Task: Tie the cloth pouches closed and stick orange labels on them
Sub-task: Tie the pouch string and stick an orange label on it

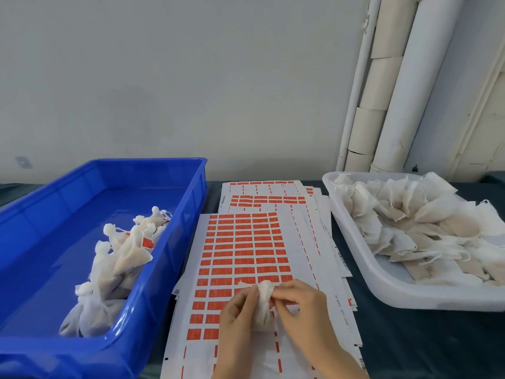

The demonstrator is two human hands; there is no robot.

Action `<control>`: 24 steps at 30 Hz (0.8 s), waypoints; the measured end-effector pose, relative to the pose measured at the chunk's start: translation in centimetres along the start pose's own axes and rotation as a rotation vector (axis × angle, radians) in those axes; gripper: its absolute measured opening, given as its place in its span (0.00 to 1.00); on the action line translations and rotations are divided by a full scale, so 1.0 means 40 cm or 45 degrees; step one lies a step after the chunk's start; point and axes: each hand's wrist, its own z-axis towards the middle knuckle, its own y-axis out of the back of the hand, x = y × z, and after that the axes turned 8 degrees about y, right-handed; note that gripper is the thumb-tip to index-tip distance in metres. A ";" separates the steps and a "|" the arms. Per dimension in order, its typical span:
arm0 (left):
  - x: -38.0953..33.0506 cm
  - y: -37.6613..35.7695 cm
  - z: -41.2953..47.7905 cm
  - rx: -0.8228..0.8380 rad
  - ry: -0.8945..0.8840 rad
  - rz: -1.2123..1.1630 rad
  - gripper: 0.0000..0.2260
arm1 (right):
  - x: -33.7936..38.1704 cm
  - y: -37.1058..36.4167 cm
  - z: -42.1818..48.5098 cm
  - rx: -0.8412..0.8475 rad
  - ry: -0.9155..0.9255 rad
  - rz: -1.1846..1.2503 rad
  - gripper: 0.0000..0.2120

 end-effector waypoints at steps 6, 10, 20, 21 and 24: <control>0.011 0.004 0.010 -0.025 -0.006 0.054 0.07 | -0.001 -0.008 -0.010 -0.064 0.119 -0.019 0.12; 0.012 -0.002 0.008 -0.053 -0.105 0.091 0.02 | -0.009 -0.002 -0.014 -0.080 0.165 -0.003 0.12; 0.002 -0.005 -0.006 0.026 -0.143 0.128 0.09 | -0.007 -0.005 -0.015 -0.158 0.183 0.015 0.11; 0.000 -0.006 -0.008 0.033 -0.142 0.136 0.09 | -0.005 -0.006 -0.014 -0.172 0.184 0.014 0.11; 0.000 -0.005 -0.010 0.054 -0.163 0.168 0.09 | -0.003 -0.007 -0.010 -0.204 0.192 0.007 0.12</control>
